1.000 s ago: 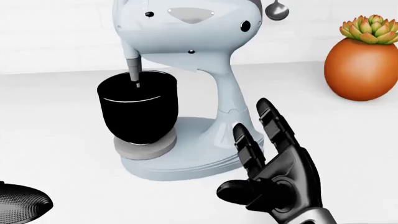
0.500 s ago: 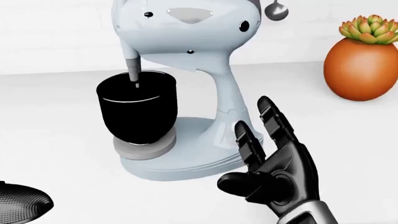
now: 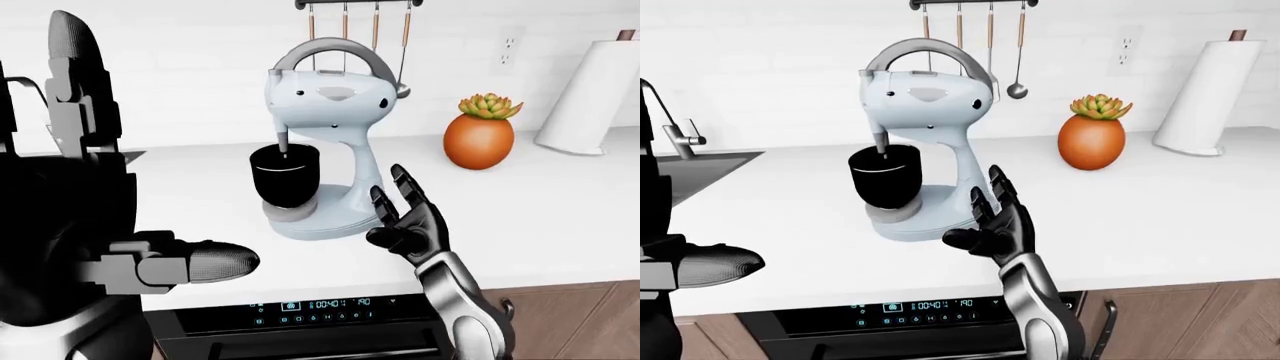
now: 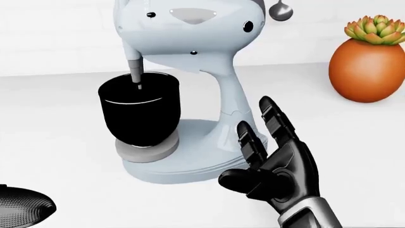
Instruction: Open the stand mixer head.
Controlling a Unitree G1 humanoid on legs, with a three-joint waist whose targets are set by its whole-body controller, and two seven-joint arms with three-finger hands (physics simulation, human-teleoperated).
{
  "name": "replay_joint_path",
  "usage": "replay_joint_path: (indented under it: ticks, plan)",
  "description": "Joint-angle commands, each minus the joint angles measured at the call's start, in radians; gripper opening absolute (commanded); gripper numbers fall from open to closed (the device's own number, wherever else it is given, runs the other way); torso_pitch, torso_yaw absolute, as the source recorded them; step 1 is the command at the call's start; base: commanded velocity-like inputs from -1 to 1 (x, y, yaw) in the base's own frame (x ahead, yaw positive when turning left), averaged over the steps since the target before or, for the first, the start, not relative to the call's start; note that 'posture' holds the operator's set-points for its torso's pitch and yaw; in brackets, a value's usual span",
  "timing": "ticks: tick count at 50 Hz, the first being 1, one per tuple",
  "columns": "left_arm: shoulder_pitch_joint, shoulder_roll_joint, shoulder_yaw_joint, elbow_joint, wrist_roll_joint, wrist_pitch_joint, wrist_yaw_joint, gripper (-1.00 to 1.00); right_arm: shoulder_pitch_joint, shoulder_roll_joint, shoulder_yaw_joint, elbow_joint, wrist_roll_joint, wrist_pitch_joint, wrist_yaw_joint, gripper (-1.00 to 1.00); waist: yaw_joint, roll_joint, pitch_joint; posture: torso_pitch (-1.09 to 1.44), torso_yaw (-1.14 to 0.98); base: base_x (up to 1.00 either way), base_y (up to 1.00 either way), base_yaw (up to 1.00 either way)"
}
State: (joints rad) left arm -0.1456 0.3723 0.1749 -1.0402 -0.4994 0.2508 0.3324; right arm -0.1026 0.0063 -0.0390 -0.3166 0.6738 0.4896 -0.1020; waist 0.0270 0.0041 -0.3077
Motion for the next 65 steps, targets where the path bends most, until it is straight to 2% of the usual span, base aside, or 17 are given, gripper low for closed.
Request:
replay_joint_path:
  ticks: [1, 34, 41, 55, 65]
  plan:
    - [-0.015, 0.008, 0.001, -0.007, 0.007, -0.014, -0.002, 1.00, -0.031, -0.001, -0.004, -0.035, 0.005, -0.028, 0.010, 1.00, 0.000, 0.002, 0.001, -0.43, 0.00, 0.00, 0.00, 0.00]
    - [-0.020, -0.003, 0.011, -0.007, 0.007, -0.004, -0.010, 1.00, -0.056, 0.002, -0.003, 0.050, -0.023, -0.072, 0.033, 1.00, -0.001, 0.004, 0.001, -0.43, 0.00, 0.00, 0.00, 0.00]
    - [-0.020, -0.014, 0.016, -0.007, 0.015, 0.001, -0.021, 1.00, -0.026, 0.001, 0.007, -0.100, 0.013, -0.002, -0.013, 1.00, 0.002, 0.003, 0.003, -0.43, 0.00, 0.00, 0.00, 0.00]
    - [-0.016, 0.014, 0.018, -0.007, -0.006, -0.012, 0.001, 1.00, 0.023, -0.009, 0.004, -0.230, 0.061, 0.046, -0.048, 1.00, 0.002, 0.000, 0.002, -0.43, 0.00, 0.00, 0.00, 0.00]
    - [-0.013, 0.006, 0.010, -0.007, 0.006, -0.013, -0.006, 1.00, 0.027, -0.012, 0.000, -0.278, 0.084, 0.074, -0.062, 1.00, 0.001, -0.001, 0.001, -0.43, 0.00, 0.00, 0.00, 0.00]
